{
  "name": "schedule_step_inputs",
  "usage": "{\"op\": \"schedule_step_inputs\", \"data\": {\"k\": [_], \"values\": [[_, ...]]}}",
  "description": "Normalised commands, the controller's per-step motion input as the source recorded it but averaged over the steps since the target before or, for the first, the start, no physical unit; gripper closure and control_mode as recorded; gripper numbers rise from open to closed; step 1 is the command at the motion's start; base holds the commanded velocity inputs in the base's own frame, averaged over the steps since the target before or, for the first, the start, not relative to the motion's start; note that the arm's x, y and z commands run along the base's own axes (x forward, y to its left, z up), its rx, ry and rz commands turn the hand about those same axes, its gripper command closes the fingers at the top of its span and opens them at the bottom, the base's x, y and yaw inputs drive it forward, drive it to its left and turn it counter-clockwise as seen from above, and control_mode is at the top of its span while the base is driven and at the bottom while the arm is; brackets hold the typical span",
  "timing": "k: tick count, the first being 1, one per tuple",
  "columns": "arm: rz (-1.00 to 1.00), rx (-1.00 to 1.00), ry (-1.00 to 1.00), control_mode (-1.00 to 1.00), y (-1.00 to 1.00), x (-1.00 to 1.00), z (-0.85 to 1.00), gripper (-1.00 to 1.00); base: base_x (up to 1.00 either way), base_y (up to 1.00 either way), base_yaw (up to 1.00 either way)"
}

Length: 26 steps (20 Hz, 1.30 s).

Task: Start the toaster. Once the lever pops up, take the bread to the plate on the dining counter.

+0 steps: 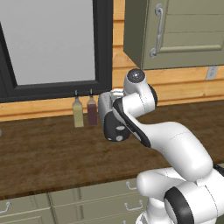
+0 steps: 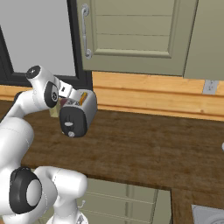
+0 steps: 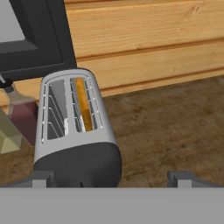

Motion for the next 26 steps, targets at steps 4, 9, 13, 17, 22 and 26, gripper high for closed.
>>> {"op": "schedule_step_inputs", "data": {"k": [4, 9, 13, 17, 22, 26], "values": [[0.00, 0.00, 0.00, -1.00, 0.00, 0.00, 0.00, -1.00, 0.00, 0.00, 0.00], [0.00, 0.00, 0.00, -1.00, 0.00, 0.00, 0.00, -1.00, 0.00, 0.00, 0.00], [0.00, 0.00, 0.00, -1.00, 0.00, 0.00, 0.00, -1.00, 0.00, 0.00, 0.00], [0.00, 0.00, 0.00, -1.00, 0.00, 0.00, 0.00, -1.00, 0.00, 0.00, 0.00], [0.00, 0.00, 0.00, -1.00, 0.00, 0.00, 0.00, -1.00, 0.00, 0.00, 0.00], [0.00, 0.00, 0.00, -1.00, 0.00, 0.00, 0.00, -1.00, 0.00, 0.00, 0.00]]}}
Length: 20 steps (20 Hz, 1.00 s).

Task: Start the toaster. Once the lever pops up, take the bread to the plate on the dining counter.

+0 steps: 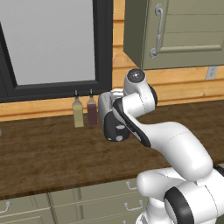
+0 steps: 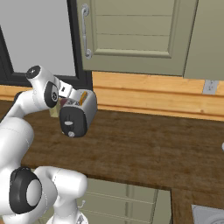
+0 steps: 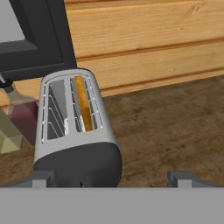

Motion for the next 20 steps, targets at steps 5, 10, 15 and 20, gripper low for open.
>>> {"op": "schedule_step_inputs", "data": {"k": [5, 10, 15, 20], "values": [[0.00, 0.00, 0.00, -1.00, 0.00, 0.00, 0.00, -1.00, 0.00, 0.00, 0.00], [0.00, 0.00, 0.00, -1.00, 0.00, 0.00, 0.00, -1.00, 0.00, 0.00, 0.00], [0.00, 0.00, 0.00, -1.00, 0.00, 0.00, 0.00, -1.00, 0.00, 0.00, 0.00], [0.00, 0.00, 0.00, -1.00, 0.00, 0.00, 0.00, -1.00, 0.00, 0.00, 0.00]]}}
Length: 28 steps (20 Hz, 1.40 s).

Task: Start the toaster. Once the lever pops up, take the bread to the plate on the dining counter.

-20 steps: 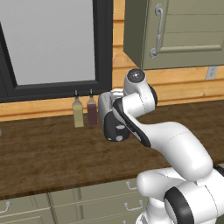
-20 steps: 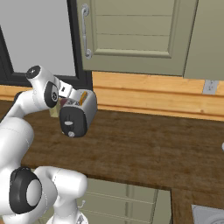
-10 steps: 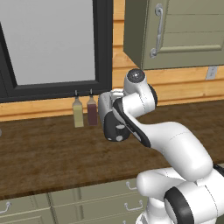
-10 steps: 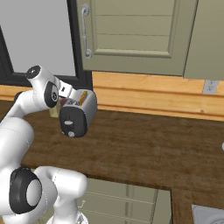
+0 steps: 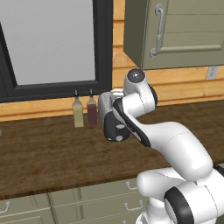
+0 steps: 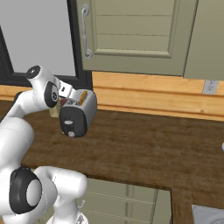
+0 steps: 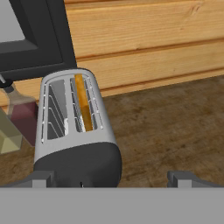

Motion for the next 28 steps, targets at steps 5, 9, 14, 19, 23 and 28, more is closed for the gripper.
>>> {"op": "schedule_step_inputs", "data": {"k": [5, 9, 14, 19, 23, 28], "values": [[0.00, 0.00, 0.00, -1.00, 0.00, 0.00, 0.00, -1.00, 0.00, 0.00, 0.00], [0.00, 0.00, 0.00, -1.00, 0.00, 0.00, 0.00, -1.00, 0.00, 0.00, 0.00], [0.00, 0.00, 0.00, -1.00, 0.00, 0.00, 0.00, -1.00, 0.00, 0.00, 0.00], [0.00, 0.00, 0.00, -1.00, 0.00, 0.00, 0.00, -1.00, 0.00, 0.00, 0.00], [0.00, 0.00, 0.00, -1.00, 0.00, 0.00, 0.00, -1.00, 0.00, 0.00, 0.00], [0.00, 0.00, 0.00, -1.00, 0.00, 0.00, 0.00, -1.00, 0.00, 0.00, 0.00]]}}
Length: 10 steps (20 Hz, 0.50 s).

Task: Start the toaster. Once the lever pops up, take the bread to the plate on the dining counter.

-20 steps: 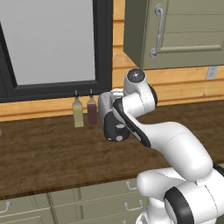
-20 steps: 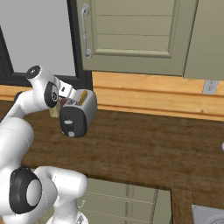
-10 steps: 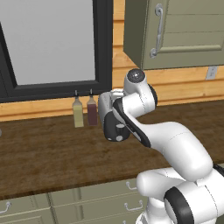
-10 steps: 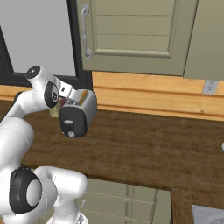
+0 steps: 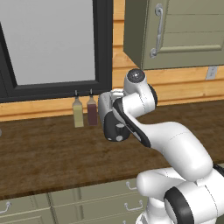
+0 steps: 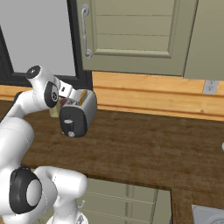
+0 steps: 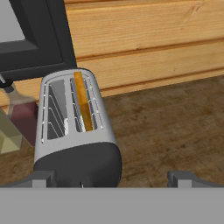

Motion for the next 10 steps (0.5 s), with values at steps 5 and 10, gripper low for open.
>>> {"op": "schedule_step_inputs", "data": {"k": [5, 10], "values": [[0.00, 0.00, 0.00, -1.00, 0.00, 0.00, 0.00, -1.00, 0.00, 0.00, 0.00], [0.00, 0.00, 0.00, -1.00, 0.00, 0.00, 0.00, -1.00, 0.00, 0.00, 0.00]]}}
